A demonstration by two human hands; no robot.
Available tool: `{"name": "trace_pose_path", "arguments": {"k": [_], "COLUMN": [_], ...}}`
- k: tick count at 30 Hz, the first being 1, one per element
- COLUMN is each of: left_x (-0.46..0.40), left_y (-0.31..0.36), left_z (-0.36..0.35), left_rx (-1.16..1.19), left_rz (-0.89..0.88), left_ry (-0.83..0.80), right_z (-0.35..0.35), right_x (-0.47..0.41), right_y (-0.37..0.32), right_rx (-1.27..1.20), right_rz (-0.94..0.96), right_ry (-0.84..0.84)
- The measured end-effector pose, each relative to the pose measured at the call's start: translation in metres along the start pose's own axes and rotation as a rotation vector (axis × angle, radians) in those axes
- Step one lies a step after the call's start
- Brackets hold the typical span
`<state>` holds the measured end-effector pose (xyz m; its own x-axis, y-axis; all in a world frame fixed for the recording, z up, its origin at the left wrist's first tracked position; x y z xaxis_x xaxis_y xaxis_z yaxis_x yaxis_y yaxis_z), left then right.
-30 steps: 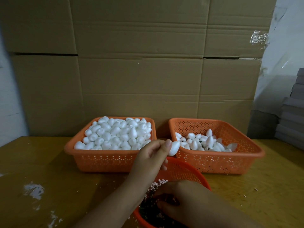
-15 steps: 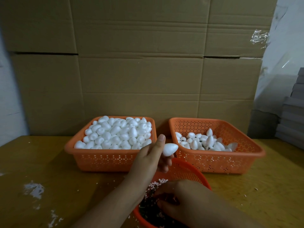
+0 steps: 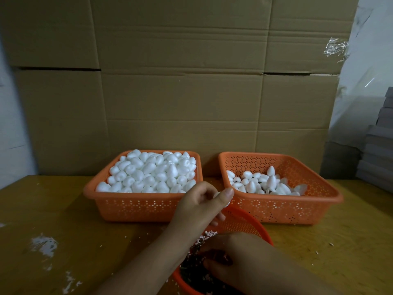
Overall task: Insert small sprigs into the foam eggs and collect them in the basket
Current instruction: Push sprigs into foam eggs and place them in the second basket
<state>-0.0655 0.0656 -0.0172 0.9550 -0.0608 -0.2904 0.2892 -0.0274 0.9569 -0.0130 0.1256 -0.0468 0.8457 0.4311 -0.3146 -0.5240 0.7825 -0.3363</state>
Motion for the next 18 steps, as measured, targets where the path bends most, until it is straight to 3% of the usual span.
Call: {"name": "trace_pose_path", "arguments": {"k": [18], "left_x": [0.003], "left_y": [0.008], "left_z": [-0.005], "left_rx": [0.015], "left_rz": [-0.131], "left_ry": [-0.054], "right_z": [0.0], "right_x": [0.0], "right_y": [-0.002], "right_rx": [-0.018], "right_rz": [0.004], "right_ry": [-0.012]}}
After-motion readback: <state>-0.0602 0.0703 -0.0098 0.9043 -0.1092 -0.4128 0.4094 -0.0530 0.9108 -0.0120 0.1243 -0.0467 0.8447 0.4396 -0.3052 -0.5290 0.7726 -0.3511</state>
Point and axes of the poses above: each hand's wrist, its own x-axis away from the middle knuckle, its own z-axis out of the back of the hand, y = z × x, the point moved 10 cm from there along -x, towards the middle knuckle, and after that the axes turned 10 degrees about y, right-handed, at the moved point
